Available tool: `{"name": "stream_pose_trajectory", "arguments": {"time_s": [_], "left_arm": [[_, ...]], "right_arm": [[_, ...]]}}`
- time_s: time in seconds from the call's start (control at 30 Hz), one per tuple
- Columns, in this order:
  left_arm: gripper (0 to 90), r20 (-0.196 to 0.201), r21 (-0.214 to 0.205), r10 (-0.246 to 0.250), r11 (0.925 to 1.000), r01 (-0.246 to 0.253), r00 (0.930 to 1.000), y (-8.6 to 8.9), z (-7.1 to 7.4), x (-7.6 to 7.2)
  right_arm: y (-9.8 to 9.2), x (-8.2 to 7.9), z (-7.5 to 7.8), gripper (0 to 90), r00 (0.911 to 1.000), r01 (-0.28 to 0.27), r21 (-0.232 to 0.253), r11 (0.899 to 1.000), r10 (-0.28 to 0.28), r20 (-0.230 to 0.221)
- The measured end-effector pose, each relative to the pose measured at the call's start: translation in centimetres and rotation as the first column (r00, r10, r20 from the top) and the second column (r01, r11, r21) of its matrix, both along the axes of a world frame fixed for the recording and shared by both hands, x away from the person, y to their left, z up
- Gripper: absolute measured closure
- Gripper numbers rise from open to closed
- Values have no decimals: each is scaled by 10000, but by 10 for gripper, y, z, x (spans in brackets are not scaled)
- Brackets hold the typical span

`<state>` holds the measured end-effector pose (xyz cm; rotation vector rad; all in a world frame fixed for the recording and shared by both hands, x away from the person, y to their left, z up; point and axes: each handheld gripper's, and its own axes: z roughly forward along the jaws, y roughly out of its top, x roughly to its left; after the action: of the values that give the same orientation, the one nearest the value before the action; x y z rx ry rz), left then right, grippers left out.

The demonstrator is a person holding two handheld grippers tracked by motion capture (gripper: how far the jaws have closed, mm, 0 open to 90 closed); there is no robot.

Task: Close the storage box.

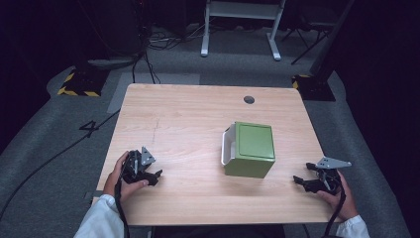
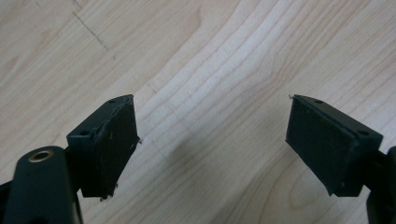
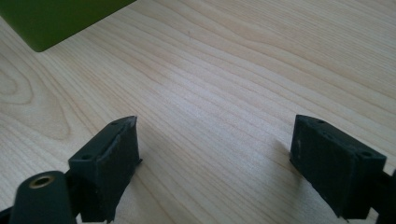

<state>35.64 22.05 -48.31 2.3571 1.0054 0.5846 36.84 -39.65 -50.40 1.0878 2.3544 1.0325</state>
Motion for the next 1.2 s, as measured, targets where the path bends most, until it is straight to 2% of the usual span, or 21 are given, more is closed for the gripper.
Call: {"name": "stream_pose_trajectory", "arguments": {"time_s": [0.03,0.13,0.23,0.33,0.37,0.4,0.43,0.5,0.53,0.57,0.6,1.2], "left_arm": [[168,-135,-26,25,10000,-25,9999,2,-1,0],[167,-268,-283,128,9995,-136,9996,8,-3,-1],[168,-232,-460,196,9987,-206,9995,12,-5,-1],[165,-458,-666,259,9974,-289,9986,18,-9,-2],[165,-536,-839,357,9957,-402,9979,21,-10,-3],[164,-665,-1185,497,9913,-574,9965,28,-12,-3],[163,-665,-1185,497,9913,-574,9965,28,-12,-3],[158,-895,-1835,761,9788,-915,9931,34,-16,-5],[157,-616,-2070,782,9743,-894,9950,39,-20,-8],[157,-616,-2070,782,9743,-894,9950,39,-20,-8],[157,-484,-2238,871,9699,-958,9950,40,-22,-10],[152,-446,-2186,976,9701,-1051,9942,40,-22,-11]], "right_arm": [[0,0,0,154,10000,6,2,10000,-6,0],[0,0,0,154,10000,9,-4,10000,-9,2],[0,0,0,154,10000,14,2,10000,-14,0],[0,0,0,154,10000,14,-1,10000,-14,0],[0,0,0,154,10000,13,1,10000,-13,1],[0,0,0,154,10000,9,-7,10000,-9,2],[0,0,0,154,10000,9,-7,10000,-9,2],[0,0,0,155,10000,10,-7,10000,-10,3],[0,0,0,154,10000,8,-7,10000,-8,3],[0,0,0,154,10000,8,-7,10000,-8,3],[0,0,0,155,10000,9,-6,10000,-9,3],[0,-1,0,155,10000,6,-3,10000,-6,5]]}}
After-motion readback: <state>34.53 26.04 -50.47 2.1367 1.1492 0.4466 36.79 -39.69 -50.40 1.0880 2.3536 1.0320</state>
